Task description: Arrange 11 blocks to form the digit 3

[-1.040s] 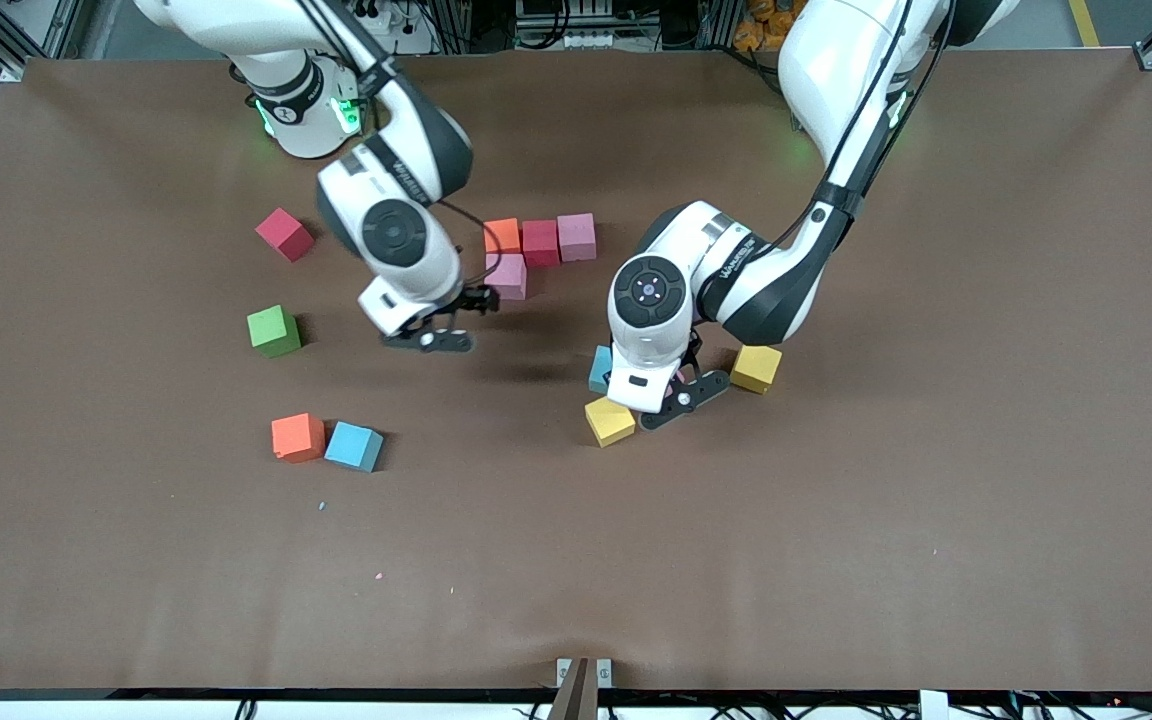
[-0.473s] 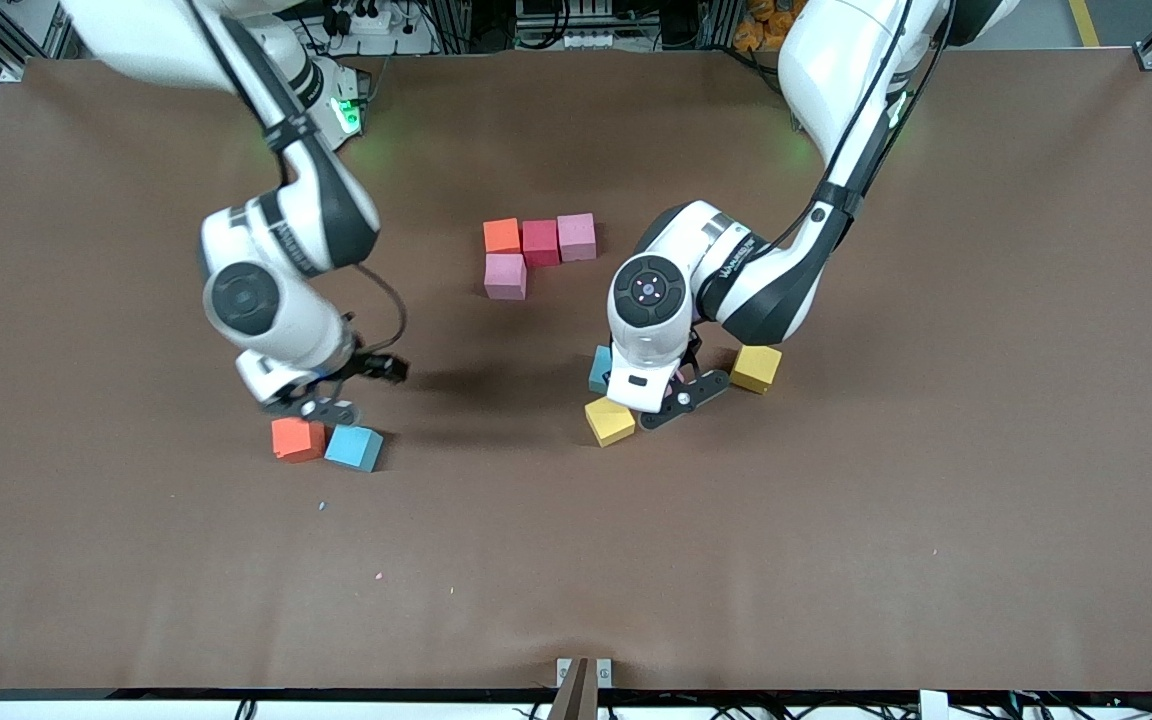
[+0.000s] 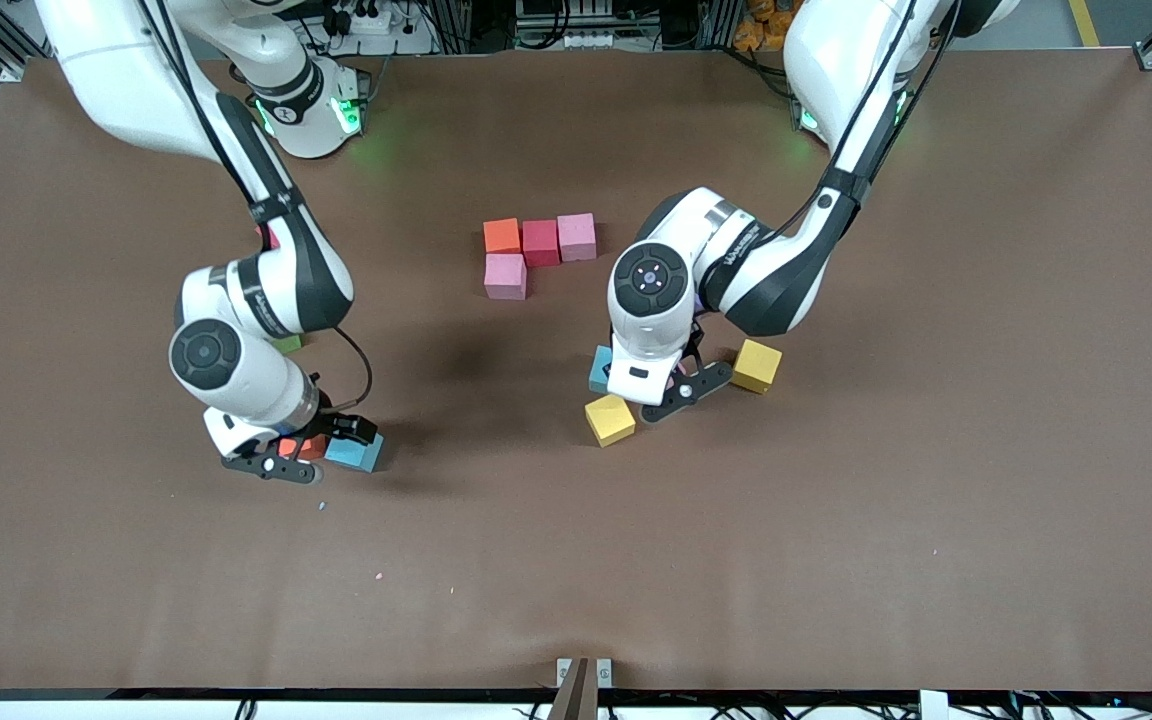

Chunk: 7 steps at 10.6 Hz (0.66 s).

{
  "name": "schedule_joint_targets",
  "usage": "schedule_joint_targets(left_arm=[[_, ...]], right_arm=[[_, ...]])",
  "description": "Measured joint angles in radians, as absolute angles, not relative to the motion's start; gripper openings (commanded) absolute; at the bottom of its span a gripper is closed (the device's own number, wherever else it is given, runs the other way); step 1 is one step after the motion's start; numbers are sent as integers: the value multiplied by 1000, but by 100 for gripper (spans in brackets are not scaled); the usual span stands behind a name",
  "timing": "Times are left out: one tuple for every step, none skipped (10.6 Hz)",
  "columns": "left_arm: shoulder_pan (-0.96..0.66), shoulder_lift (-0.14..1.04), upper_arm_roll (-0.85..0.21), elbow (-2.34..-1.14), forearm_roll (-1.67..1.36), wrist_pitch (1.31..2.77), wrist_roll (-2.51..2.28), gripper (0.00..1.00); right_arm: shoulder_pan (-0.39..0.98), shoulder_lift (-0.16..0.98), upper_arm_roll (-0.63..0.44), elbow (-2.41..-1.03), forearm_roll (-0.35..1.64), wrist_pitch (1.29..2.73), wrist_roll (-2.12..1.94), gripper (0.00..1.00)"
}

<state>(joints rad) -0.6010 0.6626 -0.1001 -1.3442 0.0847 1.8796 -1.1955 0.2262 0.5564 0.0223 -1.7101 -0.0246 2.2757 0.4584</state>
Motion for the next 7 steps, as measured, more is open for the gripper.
schedule_joint_targets(left_arm=[[-604,659,-102,-1345,84,1877,-1197,0],[-606,659,-103,-1347,84,1877,-1202,0],[-606,659,-103,-1348,84,1877,-1204,0],[-605,659,-103,-1349,84,1877,-1204,0],[-606,659,-103,-1350,84,1877,-1204,0],[-606,659,-103,-1351,84,1877,-1204,0],[-606,659,-103,-1351,84,1877,-1204,0]], right_arm=[[226,578,22,-1694,-25,2276,458,100],[226,595,21,-1687,-27,2278,458,100],[226,608,21,-1685,-36,2291,458,100],[226,619,20,-1685,-49,2307,458,100],[226,627,19,-1684,-58,2315,458,100],[226,635,19,-1684,-64,2325,458,96],[226,642,19,-1684,-84,2331,458,77]])
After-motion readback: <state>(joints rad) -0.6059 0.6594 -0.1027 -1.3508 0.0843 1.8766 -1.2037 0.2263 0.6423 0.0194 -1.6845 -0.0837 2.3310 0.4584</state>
